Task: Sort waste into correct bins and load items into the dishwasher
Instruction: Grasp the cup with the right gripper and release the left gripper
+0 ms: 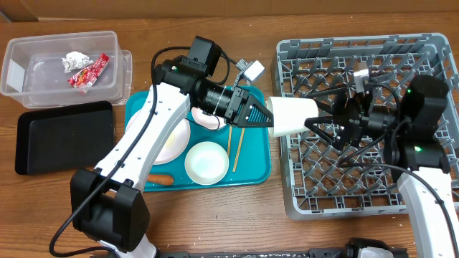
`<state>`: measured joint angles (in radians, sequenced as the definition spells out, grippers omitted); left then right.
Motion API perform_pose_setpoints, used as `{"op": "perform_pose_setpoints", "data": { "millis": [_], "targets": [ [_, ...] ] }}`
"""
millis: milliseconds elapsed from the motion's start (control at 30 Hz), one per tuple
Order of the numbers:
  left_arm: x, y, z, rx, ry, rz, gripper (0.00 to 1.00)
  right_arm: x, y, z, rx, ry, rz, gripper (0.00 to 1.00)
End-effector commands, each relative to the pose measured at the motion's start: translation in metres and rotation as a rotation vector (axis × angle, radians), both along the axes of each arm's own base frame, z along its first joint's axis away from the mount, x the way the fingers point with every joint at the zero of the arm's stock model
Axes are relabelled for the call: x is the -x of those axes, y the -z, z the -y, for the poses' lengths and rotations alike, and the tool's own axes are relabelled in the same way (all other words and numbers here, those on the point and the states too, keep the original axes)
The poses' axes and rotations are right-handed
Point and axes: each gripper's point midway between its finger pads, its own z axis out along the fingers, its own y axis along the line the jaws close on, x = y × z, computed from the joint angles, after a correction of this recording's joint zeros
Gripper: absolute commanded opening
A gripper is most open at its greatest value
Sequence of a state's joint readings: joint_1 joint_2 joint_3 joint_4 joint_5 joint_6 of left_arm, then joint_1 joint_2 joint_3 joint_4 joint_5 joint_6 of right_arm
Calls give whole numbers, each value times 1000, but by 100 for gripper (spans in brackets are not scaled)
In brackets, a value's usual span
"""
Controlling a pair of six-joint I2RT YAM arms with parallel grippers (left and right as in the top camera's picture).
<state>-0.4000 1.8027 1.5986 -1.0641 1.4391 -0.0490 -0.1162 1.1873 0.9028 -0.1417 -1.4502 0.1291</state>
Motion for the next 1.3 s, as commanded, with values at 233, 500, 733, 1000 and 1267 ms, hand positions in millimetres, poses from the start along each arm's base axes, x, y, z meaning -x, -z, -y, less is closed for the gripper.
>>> {"op": "perform_pose_setpoints", "data": {
  "millis": [233,500,733,1000,1267],
  "targets": [
    [-2,4,2,-41,-9,77,4,15,-7,-4,-40,-113,14,94],
    [-4,5,2,-48,-13,90,4,17,-7,-6,-43,-124,7,88],
    [-9,3,5,-43,-25,89,4,24,-7,-17,-43,-166,5,85],
    [-10,3,5,-43,-25,90,4,24,-7,-19,-41,-170,4,75],
    [-10,2,5,-42,-25,89,4,24,-5,-19,-43,-166,-19,73]
  ]
}}
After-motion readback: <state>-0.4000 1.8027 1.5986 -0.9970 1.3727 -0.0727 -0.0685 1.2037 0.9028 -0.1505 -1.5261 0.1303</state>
